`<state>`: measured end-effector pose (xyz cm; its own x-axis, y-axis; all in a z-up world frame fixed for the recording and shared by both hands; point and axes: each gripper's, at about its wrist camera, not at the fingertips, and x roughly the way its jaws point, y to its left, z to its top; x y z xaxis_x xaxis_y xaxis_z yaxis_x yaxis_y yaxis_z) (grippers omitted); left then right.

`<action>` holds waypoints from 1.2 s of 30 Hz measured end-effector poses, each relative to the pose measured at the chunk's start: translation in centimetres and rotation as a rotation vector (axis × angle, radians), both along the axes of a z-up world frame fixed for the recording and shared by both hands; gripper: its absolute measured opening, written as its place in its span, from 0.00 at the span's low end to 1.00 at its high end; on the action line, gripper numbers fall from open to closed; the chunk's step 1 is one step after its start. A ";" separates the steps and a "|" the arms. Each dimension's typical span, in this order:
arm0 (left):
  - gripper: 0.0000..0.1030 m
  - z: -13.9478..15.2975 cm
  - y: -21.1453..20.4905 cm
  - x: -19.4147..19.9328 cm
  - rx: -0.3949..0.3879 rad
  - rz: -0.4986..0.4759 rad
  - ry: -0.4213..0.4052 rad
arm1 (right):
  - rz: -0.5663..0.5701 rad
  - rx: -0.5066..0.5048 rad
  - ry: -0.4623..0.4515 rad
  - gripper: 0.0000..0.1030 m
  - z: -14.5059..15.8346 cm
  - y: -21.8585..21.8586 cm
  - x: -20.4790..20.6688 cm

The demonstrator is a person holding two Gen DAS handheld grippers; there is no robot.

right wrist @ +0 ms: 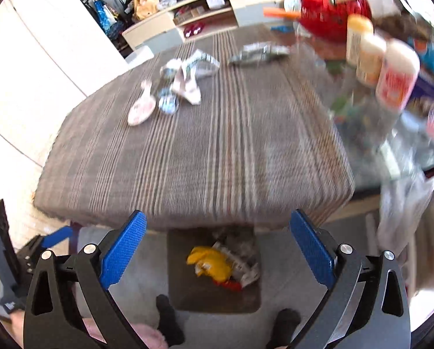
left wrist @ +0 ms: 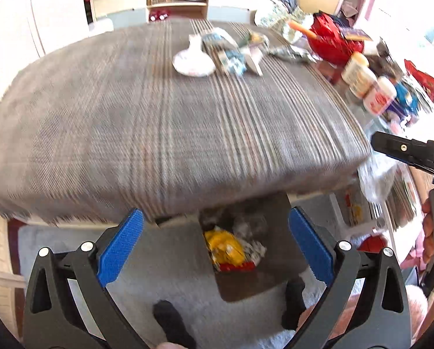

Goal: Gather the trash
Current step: 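Grasp the pink-star lid with the left tool while the right tool grasps the white-green wrapper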

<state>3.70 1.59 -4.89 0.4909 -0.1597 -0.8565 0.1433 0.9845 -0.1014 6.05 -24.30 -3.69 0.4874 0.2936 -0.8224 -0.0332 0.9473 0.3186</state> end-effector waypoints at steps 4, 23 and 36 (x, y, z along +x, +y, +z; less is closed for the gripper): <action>0.92 1.2 0.6 3.1 0.037 0.006 -0.028 | 0.006 -0.033 -0.032 0.97 1.6 0.4 3.1; 0.92 1.3 1.8 21.0 0.064 0.066 -0.110 | 0.015 -0.020 -0.051 0.91 1.4 4.1 20.1; 0.77 -2.3 0.2 26.6 0.092 0.055 -0.074 | 0.038 0.073 0.025 0.40 -2.8 5.2 25.1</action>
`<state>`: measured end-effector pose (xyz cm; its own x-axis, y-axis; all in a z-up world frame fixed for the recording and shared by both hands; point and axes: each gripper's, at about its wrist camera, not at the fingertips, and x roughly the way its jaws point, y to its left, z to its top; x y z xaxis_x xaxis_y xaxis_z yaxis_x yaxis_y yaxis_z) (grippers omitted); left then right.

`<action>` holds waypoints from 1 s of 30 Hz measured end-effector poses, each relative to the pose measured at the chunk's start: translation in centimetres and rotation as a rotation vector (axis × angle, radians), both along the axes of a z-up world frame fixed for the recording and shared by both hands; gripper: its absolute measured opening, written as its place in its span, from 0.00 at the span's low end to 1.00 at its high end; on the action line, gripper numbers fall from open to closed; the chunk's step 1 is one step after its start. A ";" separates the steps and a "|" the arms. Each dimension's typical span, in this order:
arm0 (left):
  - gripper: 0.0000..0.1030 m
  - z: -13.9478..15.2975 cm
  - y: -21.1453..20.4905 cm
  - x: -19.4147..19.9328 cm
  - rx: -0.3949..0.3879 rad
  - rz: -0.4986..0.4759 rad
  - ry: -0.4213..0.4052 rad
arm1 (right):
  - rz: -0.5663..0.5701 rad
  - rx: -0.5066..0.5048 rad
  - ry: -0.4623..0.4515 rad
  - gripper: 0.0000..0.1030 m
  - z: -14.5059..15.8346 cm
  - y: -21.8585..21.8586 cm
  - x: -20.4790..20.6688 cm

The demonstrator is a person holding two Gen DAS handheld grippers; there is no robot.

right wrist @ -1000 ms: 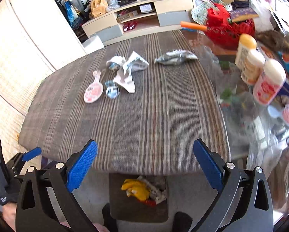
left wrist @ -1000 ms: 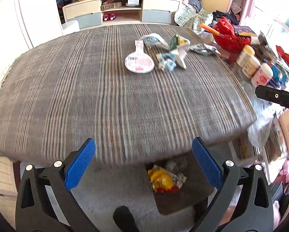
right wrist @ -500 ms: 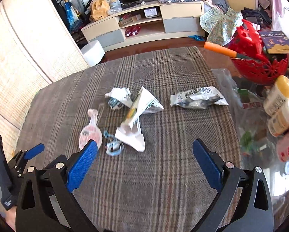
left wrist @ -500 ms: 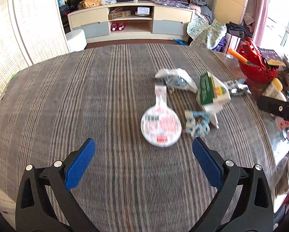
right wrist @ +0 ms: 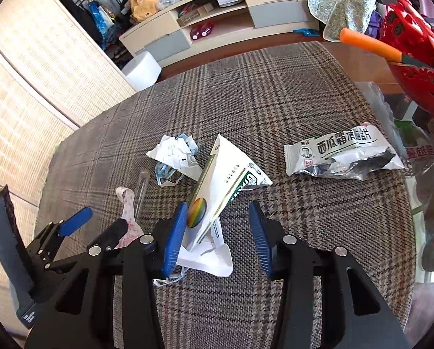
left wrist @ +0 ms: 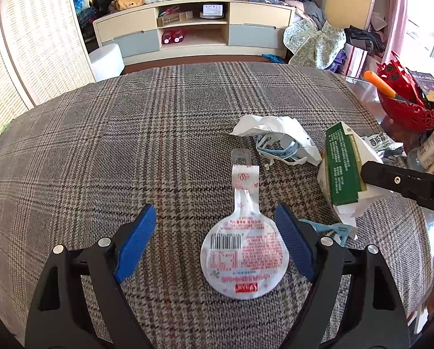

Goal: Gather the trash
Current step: 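Grasp the pink-star lid with the left tool while the right tool grasps the white-green wrapper, then carry the lid and wrapper to the bin and release both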

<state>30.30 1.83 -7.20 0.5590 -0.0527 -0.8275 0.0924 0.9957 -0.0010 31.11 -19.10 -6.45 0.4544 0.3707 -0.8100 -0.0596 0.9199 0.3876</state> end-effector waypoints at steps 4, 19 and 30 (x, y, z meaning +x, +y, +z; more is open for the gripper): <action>0.77 -0.9 -0.2 0.7 0.000 0.011 0.022 | 0.022 0.031 -0.006 0.28 -0.1 0.2 0.2; 0.16 -2.3 -0.7 1.0 0.029 -0.015 0.068 | 0.087 0.015 -0.033 0.19 0.6 1.6 -0.7; 0.13 3.7 -1.5 -4.7 0.038 -0.048 -0.008 | 0.078 -0.035 -0.135 0.15 6.9 0.6 -5.9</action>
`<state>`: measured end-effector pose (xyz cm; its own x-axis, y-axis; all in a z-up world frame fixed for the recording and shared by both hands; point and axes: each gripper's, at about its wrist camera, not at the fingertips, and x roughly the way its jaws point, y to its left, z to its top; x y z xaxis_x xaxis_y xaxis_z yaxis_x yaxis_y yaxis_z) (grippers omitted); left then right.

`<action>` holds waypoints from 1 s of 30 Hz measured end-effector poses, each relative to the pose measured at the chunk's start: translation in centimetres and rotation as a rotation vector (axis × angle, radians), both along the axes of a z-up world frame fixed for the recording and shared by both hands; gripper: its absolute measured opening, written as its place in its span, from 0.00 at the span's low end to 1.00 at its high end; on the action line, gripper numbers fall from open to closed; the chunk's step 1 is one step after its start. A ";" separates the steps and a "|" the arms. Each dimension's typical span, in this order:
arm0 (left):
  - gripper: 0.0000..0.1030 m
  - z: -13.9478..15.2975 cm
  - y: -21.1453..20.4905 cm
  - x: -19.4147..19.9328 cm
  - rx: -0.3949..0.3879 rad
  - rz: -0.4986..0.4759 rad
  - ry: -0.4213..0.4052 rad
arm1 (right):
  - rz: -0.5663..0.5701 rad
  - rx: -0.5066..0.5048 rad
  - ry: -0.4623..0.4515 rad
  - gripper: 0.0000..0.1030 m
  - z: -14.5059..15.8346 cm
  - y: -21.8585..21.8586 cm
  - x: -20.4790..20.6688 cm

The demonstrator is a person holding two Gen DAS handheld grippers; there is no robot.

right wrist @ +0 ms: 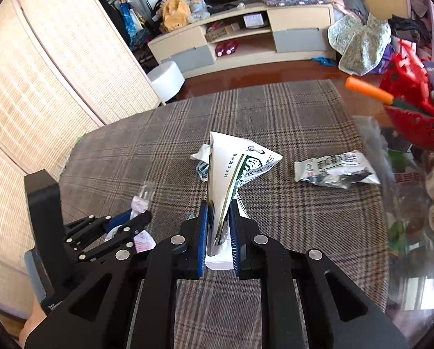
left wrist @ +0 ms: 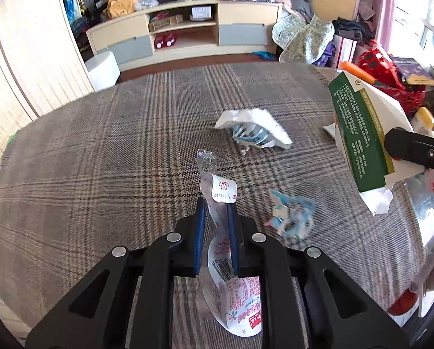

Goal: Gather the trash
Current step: 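Carry the lid and wrapper to the bin and release both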

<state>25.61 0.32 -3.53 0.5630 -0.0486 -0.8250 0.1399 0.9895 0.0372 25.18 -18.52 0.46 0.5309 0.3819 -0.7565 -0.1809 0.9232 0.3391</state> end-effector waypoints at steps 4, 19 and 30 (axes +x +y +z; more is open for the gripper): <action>0.13 3.5 -1.1 -4.1 -0.001 -0.025 -0.037 | -0.017 -0.003 -0.038 0.15 3.0 -1.0 -3.8; 0.13 5.4 -2.0 -23.0 -0.134 -0.037 -0.041 | 0.003 -0.049 -0.043 0.15 3.4 -1.3 -21.0; 0.14 -4.8 -1.2 -27.7 -0.186 -0.019 0.121 | 0.051 -0.051 0.097 0.15 -6.2 -1.2 -26.4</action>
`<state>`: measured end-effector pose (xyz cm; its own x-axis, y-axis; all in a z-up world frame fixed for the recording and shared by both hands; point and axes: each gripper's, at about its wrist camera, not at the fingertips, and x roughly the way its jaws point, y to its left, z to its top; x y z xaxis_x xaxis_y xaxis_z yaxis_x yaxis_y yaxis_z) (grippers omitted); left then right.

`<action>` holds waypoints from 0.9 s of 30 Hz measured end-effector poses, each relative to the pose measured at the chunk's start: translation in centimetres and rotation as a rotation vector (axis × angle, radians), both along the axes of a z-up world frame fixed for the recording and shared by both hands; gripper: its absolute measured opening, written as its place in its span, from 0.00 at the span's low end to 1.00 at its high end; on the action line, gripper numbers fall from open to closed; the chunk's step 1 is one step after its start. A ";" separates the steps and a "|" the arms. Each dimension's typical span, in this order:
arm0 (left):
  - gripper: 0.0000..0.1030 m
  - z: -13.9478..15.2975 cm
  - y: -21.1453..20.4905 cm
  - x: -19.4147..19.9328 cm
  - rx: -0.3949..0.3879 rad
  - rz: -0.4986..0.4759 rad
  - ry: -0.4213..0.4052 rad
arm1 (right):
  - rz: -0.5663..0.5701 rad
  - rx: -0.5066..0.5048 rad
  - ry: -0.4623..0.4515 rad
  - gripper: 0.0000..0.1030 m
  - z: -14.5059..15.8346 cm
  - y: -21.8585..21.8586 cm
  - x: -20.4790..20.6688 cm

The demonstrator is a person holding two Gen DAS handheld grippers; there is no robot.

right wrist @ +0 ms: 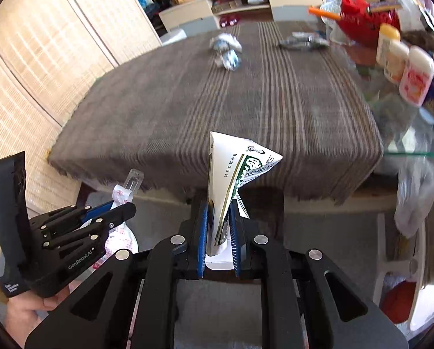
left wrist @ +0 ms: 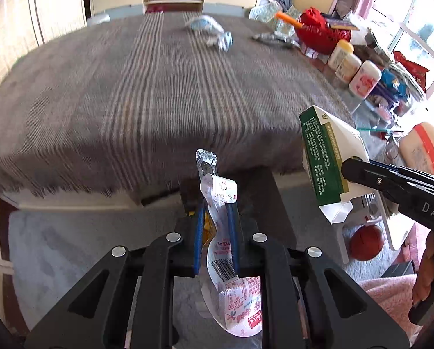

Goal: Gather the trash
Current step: 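Carry the lid and wrapper to the bin and release both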

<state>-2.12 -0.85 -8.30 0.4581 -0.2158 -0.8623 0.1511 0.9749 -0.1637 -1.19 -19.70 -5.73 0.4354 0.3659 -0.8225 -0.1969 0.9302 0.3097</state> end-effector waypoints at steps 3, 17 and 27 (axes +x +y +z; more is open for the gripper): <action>0.14 -2.4 -0.3 -0.7 0.005 -0.011 0.023 | 0.008 -0.036 0.035 0.15 -2.6 0.2 -0.4; 0.14 -10.4 -1.5 0.4 0.002 -0.039 0.158 | 0.016 -0.082 0.150 0.15 -10.3 1.5 1.1; 0.15 -12.9 -2.8 2.2 0.009 -0.067 0.196 | 0.005 -0.075 0.235 0.18 -12.7 1.4 2.6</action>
<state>0.13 -3.66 -21.18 0.2664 -0.2316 -0.9356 0.1818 0.9654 -0.1872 1.41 -18.29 -18.45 0.2277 0.3021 -0.9257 -0.1323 0.9514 0.2780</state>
